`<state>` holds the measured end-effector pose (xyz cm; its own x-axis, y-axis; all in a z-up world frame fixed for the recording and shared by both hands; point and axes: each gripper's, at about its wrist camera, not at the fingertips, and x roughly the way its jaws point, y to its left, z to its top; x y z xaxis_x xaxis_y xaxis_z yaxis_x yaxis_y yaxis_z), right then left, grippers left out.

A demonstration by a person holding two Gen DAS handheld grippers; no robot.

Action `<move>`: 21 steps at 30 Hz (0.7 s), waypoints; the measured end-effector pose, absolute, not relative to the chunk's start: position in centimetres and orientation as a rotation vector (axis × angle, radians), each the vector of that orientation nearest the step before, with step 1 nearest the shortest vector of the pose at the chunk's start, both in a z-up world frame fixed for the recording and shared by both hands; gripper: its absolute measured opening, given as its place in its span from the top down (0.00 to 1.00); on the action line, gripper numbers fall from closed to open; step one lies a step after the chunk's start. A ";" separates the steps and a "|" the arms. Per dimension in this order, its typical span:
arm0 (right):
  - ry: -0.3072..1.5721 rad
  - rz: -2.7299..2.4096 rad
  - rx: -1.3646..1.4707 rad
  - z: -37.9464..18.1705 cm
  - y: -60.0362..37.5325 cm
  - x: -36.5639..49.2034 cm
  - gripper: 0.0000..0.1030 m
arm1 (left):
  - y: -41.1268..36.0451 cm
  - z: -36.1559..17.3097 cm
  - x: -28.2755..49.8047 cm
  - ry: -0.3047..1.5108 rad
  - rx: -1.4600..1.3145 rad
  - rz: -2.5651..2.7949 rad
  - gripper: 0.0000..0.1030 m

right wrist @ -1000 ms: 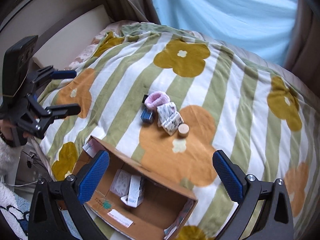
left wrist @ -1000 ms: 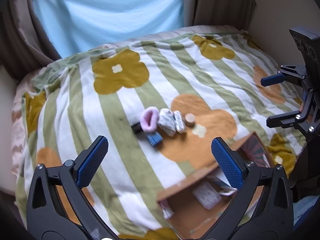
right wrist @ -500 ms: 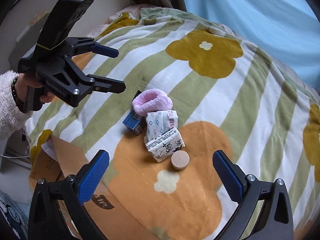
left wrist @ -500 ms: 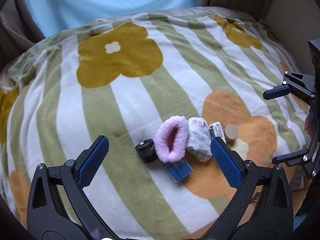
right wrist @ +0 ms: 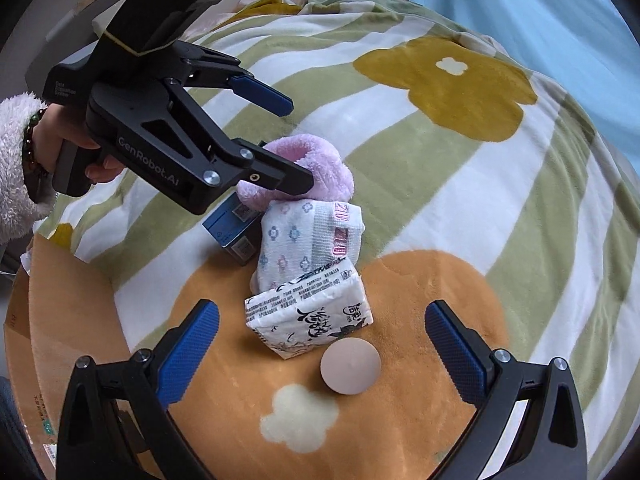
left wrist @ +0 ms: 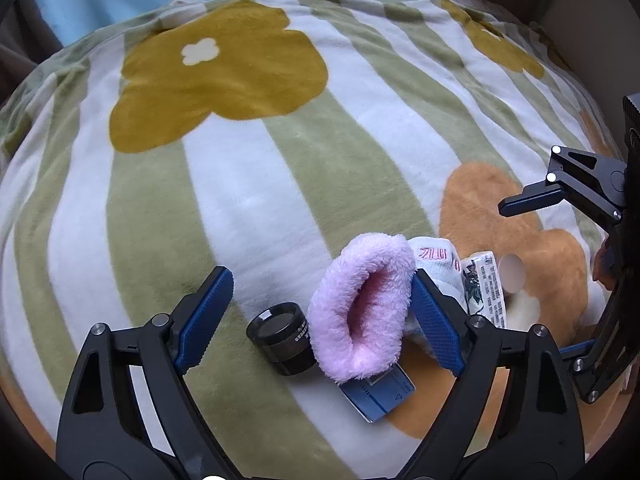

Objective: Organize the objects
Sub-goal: 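Reach the left tool to the pink sock while the right tool reaches the white patterned pack, then grasp and lift the pink sock with left tool while right tool lifts the patterned pack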

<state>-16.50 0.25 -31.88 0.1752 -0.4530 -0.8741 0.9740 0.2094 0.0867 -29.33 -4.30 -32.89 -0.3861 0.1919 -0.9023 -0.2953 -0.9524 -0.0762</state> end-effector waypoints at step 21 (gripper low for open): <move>0.885 -1.087 0.785 -33.7 -0.8 -15.7 0.37 | -3.4 -33.0 -29.3 0.072 -1.515 2.270 0.70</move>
